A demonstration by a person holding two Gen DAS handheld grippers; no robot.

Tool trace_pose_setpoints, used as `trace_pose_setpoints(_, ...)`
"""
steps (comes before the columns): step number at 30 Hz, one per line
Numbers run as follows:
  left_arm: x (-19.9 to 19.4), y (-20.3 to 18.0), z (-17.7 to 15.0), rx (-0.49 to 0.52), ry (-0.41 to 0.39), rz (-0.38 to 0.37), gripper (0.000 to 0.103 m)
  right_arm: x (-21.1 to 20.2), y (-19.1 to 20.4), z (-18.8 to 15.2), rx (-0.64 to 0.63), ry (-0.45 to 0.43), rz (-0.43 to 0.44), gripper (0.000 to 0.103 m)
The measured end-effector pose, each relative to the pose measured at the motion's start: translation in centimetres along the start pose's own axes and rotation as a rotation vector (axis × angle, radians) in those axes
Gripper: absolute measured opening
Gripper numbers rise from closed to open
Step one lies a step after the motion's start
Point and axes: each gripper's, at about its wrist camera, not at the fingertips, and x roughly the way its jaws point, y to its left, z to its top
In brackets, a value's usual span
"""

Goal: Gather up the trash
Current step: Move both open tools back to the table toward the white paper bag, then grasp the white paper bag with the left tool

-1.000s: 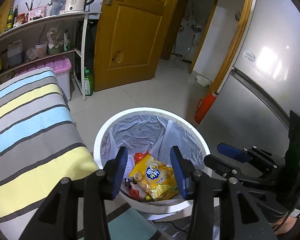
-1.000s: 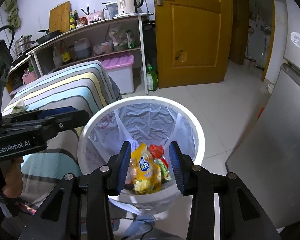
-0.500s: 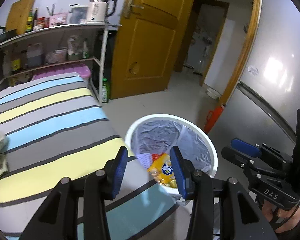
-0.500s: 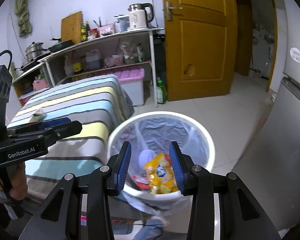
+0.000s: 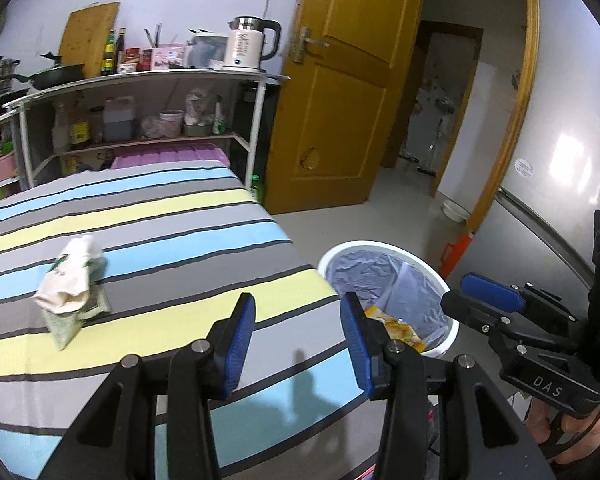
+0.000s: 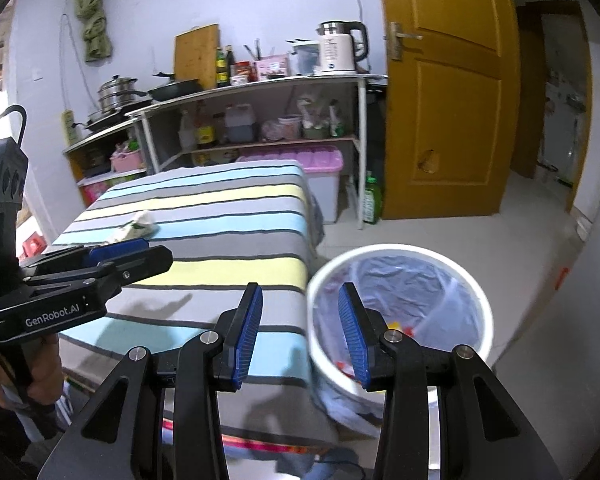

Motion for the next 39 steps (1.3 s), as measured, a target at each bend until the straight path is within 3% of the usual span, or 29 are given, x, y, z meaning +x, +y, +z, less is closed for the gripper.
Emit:
trace_pose_setpoints(26,-5.1,10.5,-2.5,-0.129,-0.054,0.206,0.046,3.8,8.0,1.3,-0.082,0.049,0.165,0.041)
trace_pose_setpoints(39,-3.1,14.7,-0.6,-0.136,-0.054,0.230,0.062,7.6,10.5,2.5,-0.110,0.086,0.207,0.041)
